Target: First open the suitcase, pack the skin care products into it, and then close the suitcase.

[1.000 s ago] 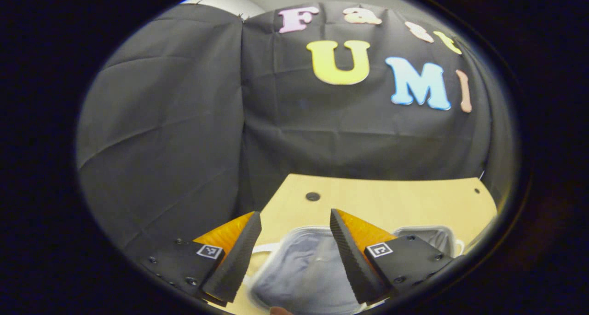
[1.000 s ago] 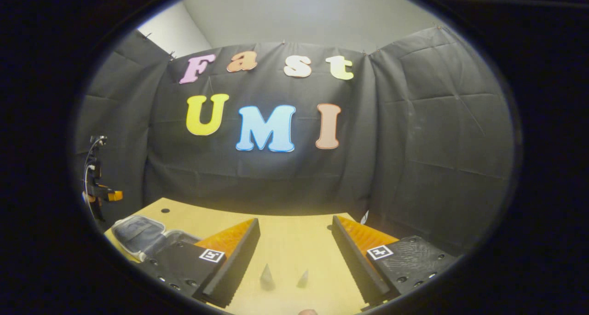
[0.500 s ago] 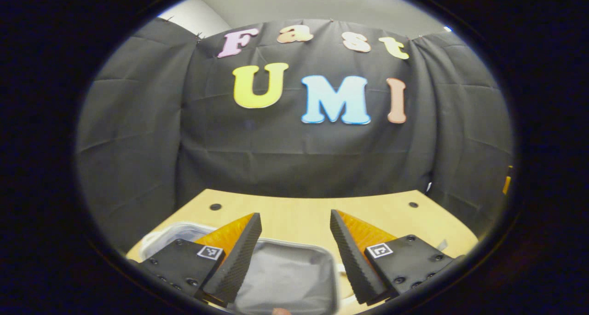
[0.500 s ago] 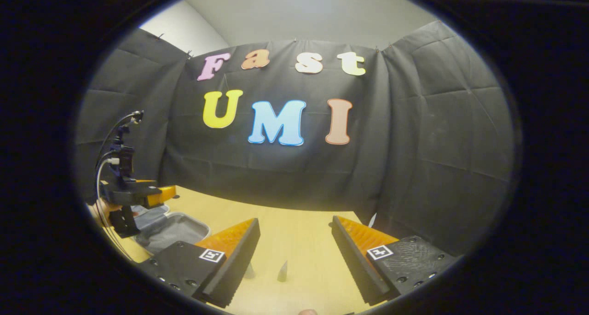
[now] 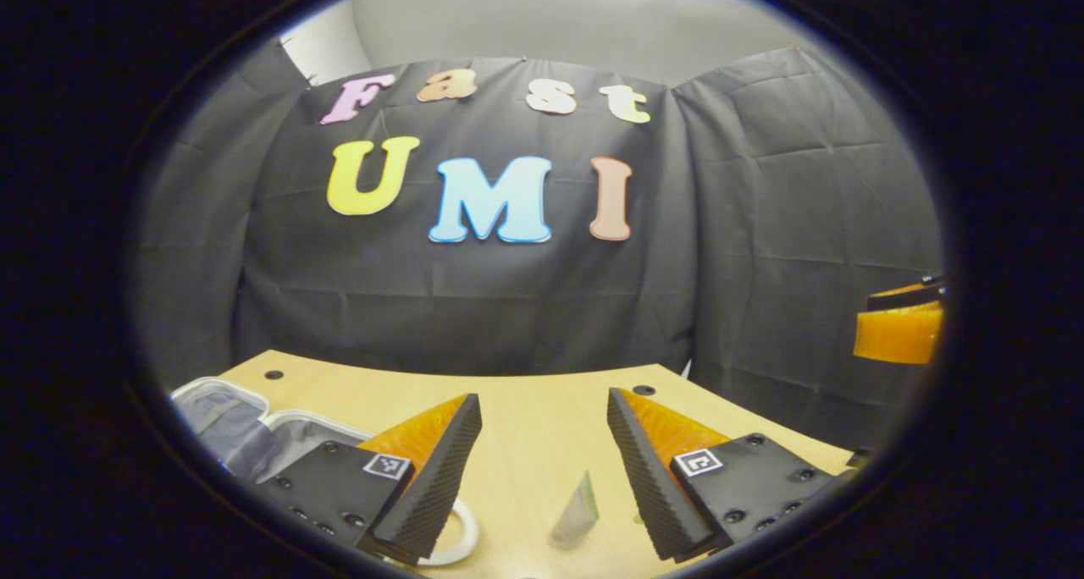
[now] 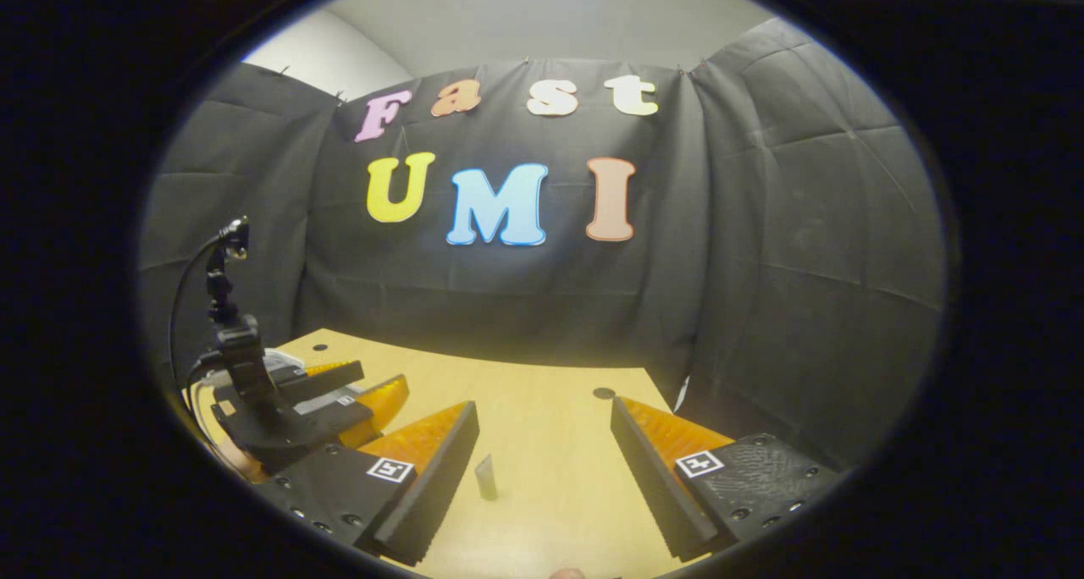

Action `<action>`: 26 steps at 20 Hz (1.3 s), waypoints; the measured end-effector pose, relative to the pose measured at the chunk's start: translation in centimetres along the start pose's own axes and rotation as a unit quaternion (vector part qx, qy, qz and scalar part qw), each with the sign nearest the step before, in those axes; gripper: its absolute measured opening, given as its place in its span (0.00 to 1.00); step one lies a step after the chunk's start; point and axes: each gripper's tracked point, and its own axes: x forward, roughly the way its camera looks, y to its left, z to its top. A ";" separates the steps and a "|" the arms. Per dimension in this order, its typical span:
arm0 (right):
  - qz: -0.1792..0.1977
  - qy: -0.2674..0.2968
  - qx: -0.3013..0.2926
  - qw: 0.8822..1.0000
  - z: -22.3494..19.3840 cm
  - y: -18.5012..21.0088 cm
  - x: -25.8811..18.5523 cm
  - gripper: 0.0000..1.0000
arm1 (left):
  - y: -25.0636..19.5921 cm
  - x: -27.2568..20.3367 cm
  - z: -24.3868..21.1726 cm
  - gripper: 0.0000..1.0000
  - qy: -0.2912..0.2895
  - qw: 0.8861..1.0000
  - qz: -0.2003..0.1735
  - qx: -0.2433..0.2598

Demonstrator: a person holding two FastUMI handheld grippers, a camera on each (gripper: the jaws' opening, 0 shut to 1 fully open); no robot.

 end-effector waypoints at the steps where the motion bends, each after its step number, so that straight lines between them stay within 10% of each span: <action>1: 0.000 0.002 0.002 1.000 -0.3 -0.1 -0.1 0.96 | -0.7 0.6 -1.4 0.97 0.007 1.000 -0.004 0.005; 10: 0.011 0.029 0.002 1.000 -2.8 0.2 1.6 0.96 | -2.3 4.4 -16.6 0.95 0.129 0.991 -0.012 -0.017; 14: 0.017 0.035 -0.004 0.999 -3.5 0.9 3.1 0.95 | -2.8 5.2 -19.6 0.67 0.170 0.985 -0.016 -0.010; 19: 0.038 0.060 0.000 0.997 -5.6 3.1 6.5 0.95 | -2.8 5.4 -20.0 0.46 0.214 0.976 -0.035 0.008; 26: 0.048 0.130 0.037 0.990 -11.7 6.5 11.8 0.96 | 1.7 0.4 -13.1 0.46 0.292 0.947 -0.039 -0.130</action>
